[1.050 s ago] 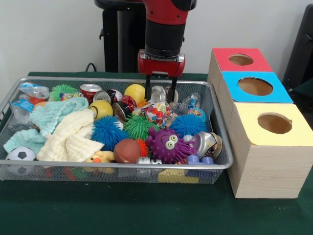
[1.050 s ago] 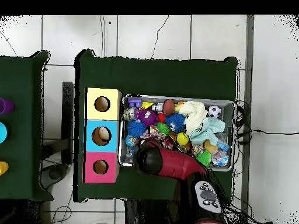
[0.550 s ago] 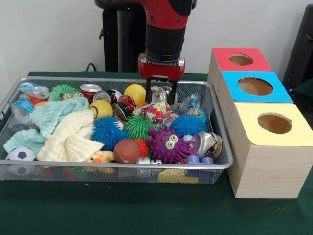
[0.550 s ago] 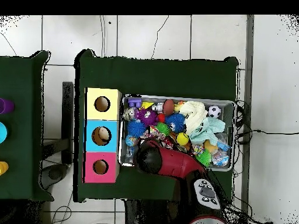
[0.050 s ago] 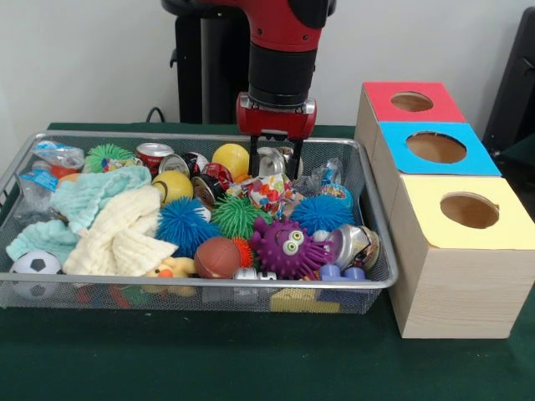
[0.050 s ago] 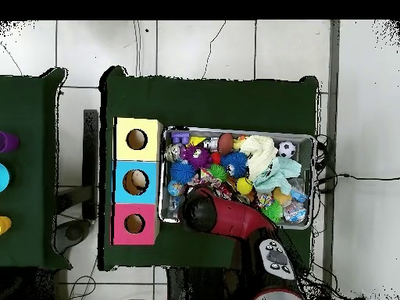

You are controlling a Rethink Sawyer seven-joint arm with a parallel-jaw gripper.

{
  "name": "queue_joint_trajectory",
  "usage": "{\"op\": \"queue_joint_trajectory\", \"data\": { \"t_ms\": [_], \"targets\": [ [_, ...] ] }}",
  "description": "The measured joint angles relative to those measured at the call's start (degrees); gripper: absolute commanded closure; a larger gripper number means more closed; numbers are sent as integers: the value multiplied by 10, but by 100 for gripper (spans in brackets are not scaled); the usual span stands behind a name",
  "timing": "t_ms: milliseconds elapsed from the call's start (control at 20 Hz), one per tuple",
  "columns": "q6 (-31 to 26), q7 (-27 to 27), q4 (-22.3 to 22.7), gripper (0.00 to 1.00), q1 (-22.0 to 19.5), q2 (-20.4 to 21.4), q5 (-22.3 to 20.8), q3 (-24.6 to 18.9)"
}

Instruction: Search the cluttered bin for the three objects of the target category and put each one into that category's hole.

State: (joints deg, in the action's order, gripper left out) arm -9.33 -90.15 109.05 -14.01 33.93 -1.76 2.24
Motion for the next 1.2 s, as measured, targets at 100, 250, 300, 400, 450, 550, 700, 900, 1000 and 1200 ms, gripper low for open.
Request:
{"op": "queue_joint_trajectory", "data": {
  "t_ms": [100, 250, 300, 400, 450, 550, 700, 900, 1000, 1200],
  "targets": [
    [0, 0, -1, 0, 1, 0, 6, 0],
    [0, 0, -6, 0, 3, 0, 19, 0],
    [0, 0, -7, 0, 3, 0, 21, 0],
    [0, 0, -10, 0, 5, 0, 28, 1],
    [0, 0, -11, 0, 5, 0, 30, 1],
    [0, 0, -13, 0, 7, 0, 36, 2],
    [0, 0, -17, 0, 13, 0, 49, 4],
    [0, 0, -17, 0, 16, 0, 56, 5],
    [0, 0, -17, 0, 18, 0, 59, 6],
    [0, 0, -17, 0, 20, 0, 61, 8]
  ]
}}
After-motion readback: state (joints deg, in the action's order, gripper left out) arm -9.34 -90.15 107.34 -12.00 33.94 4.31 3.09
